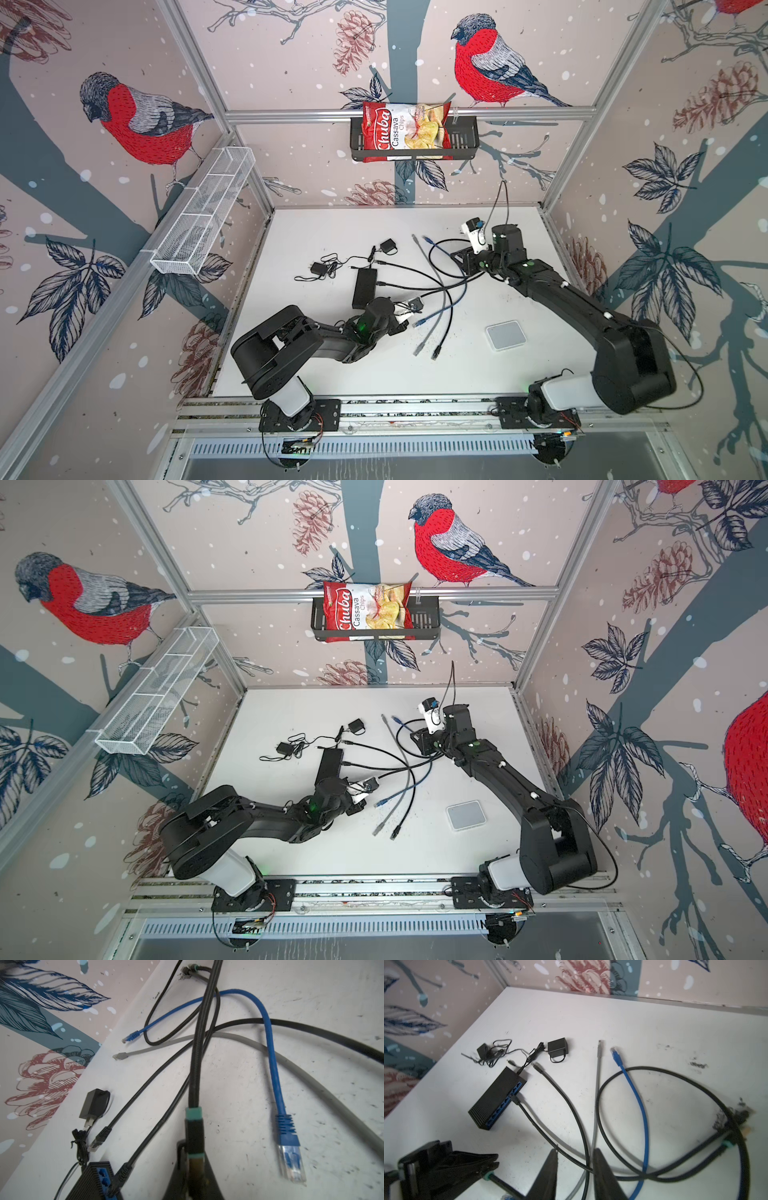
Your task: Insert the plug into the switch port
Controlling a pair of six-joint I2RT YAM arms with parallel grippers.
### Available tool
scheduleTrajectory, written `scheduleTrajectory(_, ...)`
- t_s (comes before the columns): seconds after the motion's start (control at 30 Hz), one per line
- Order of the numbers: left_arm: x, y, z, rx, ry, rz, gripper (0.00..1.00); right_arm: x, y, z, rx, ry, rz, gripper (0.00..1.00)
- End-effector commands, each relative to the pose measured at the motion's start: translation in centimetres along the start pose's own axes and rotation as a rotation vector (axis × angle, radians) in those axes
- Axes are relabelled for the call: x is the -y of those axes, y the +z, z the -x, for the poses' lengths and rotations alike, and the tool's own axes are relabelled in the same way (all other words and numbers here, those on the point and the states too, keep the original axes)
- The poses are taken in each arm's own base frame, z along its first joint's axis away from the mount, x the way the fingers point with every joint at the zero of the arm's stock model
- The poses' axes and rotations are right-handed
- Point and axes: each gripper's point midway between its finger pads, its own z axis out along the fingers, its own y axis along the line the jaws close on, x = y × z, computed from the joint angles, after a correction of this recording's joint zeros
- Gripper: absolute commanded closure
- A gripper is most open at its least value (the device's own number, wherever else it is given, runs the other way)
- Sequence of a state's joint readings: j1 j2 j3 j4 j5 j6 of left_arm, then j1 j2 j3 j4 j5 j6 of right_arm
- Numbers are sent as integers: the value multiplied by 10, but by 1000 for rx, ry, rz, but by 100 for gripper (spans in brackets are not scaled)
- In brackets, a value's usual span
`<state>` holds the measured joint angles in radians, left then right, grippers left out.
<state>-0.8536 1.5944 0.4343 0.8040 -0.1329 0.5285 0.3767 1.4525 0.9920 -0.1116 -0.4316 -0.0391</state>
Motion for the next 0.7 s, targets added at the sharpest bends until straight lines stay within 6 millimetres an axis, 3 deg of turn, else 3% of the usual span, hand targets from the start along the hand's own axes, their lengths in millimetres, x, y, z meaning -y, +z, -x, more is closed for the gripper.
scheduleTrajectory(0.0, -18, -6, 32, 132, 16, 68, 100, -34, 6, 1, -6, -185, 194, 67)
scheduleTrajectory(0.2, -18, -11, 34, 136, 38, 75, 100, -71, 24, -7, -138, -210, 454, 68)
scheduleTrajectory(0.37, -21, -12, 34, 126, 51, 91, 100, -98, 44, -39, -294, -223, 536, 68)
scheduleTrajectory(0.5, -24, -12, 34, 115, 62, 101, 100, -109, 53, -60, -371, -203, 570, 68)
scheduleTrajectory(0.67, -24, -13, 32, 98, 93, 107, 100, -119, 57, -65, -389, -194, 597, 68)
